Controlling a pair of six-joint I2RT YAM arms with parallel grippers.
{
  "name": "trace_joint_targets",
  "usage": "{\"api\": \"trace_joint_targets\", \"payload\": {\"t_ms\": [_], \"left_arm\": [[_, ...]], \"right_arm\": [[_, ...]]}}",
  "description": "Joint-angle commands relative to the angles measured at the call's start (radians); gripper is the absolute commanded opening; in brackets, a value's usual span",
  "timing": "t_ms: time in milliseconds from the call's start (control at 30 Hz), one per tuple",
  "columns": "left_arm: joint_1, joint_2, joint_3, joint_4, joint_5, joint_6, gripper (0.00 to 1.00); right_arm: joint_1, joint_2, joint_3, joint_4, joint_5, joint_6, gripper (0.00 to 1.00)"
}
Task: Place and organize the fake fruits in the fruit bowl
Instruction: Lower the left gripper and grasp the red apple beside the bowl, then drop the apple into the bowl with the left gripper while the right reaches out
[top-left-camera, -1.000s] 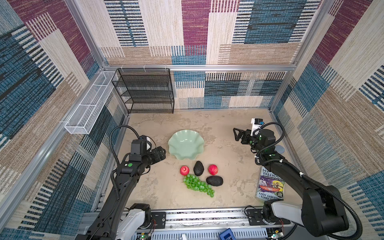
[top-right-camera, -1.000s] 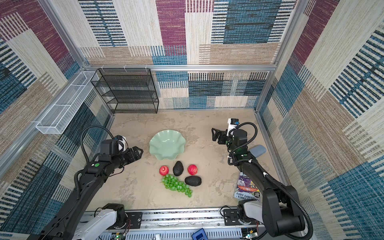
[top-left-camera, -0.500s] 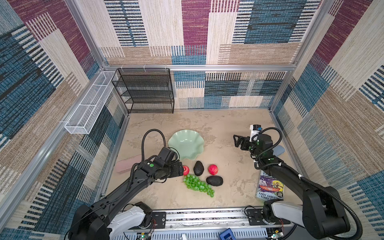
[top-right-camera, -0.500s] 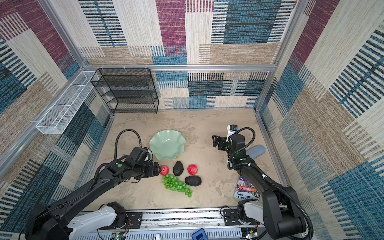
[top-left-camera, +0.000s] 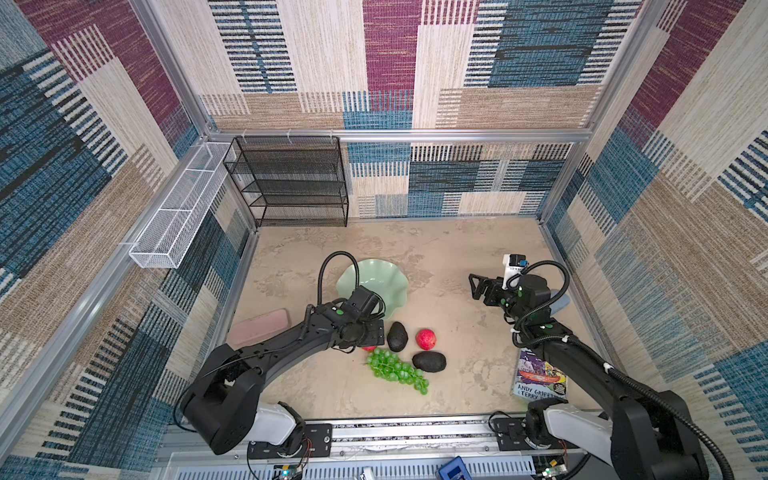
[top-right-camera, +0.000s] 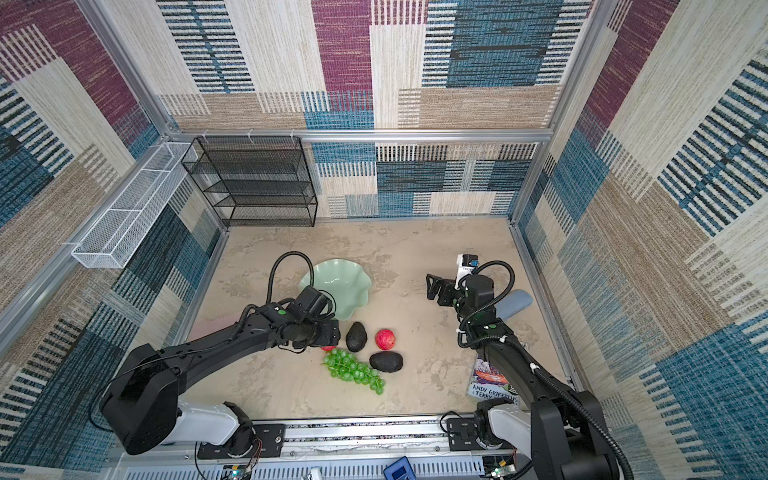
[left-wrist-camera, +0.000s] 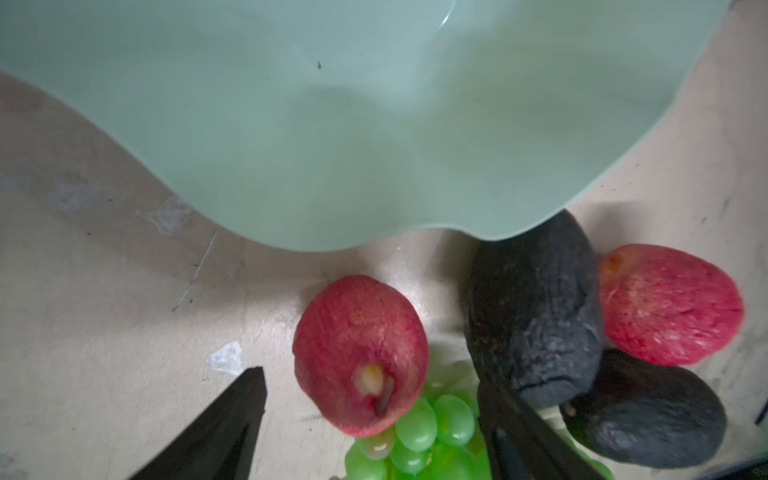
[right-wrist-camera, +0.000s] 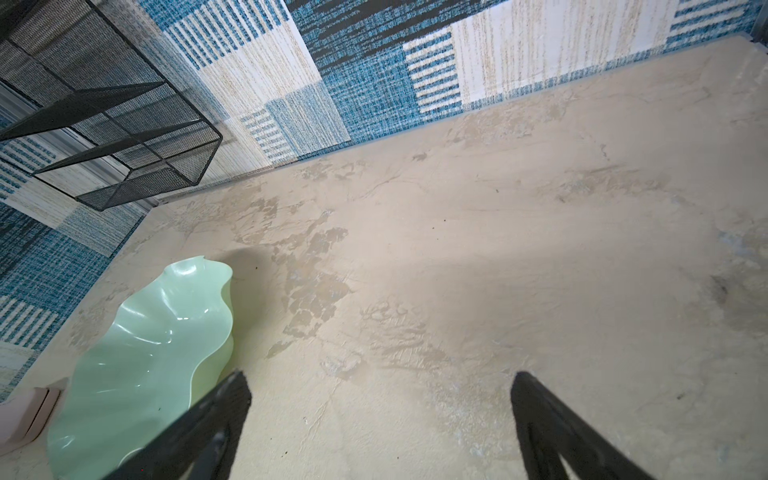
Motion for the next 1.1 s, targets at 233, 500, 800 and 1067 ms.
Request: {"api": "trace_joint_targets", "payload": {"t_ms": [233, 500, 800, 1067], "left_arm": [[-0.002, 0.057, -0.005, 0.051, -0.058, -0.028, 0.74], [-0.002, 0.053, -0.032, 0.051, -0.071, -0.033, 0.49], [0.000, -0.227, -0.080, -0.107, -0.154, -0.010, 0.47], [0.108, -0.287, 0.077, -0.117, -0.188, 0.202, 0.51]], "right_arm": [[0.001, -0.005, -0.007, 0.017, -0.025, -0.002, 1.00], [0.001, -0.004, -0.019, 0.021, -0.026, 0.002, 1.00], [0.001, 0.010, -0.014, 0.028, -0.032, 0.004, 1.00], [0.001, 0.025, -0.012, 0.030, -0.051, 0.014, 1.00]]}}
